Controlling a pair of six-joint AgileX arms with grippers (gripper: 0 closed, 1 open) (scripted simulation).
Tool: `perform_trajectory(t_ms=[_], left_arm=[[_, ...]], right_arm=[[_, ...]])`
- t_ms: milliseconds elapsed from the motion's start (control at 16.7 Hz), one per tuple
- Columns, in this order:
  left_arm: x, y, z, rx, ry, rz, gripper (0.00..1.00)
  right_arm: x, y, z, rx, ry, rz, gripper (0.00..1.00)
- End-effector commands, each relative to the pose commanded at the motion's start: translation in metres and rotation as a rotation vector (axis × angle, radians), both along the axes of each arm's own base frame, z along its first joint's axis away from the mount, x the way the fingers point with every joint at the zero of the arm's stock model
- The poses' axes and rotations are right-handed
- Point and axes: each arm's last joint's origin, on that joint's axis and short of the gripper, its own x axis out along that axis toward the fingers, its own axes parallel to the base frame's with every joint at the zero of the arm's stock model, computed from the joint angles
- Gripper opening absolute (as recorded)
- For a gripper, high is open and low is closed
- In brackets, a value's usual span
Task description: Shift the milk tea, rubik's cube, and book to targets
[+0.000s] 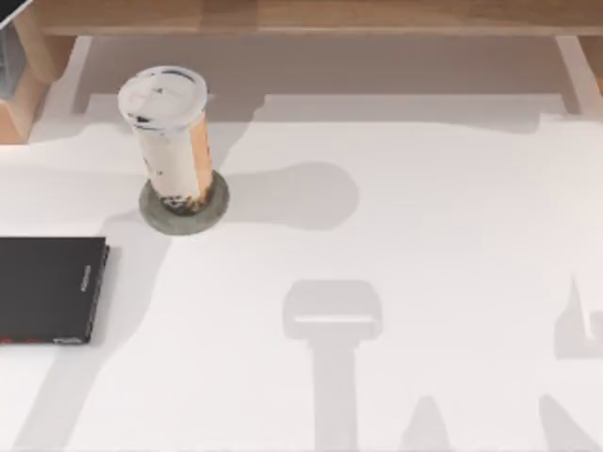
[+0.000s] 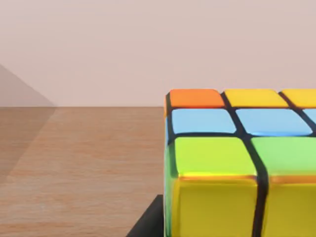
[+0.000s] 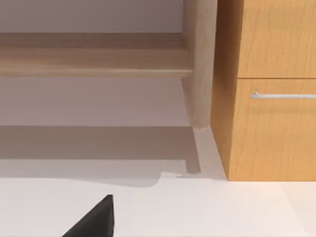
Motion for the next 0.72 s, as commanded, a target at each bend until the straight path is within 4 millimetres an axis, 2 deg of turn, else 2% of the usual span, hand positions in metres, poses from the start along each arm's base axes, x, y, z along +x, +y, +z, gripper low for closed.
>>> perform_trajectory(t_ms=[660,720], left_arm=[[0.0,0.0,0.0,0.0,0.0,0.0,0.98],[0.0,0.0,0.0,0.0,0.0,0.0,1.0]], right_arm=[[0.0,0.0,0.0,0.0,0.0,0.0,1.0],[0.0,0.0,0.0,0.0,0.0,0.0,1.0]])
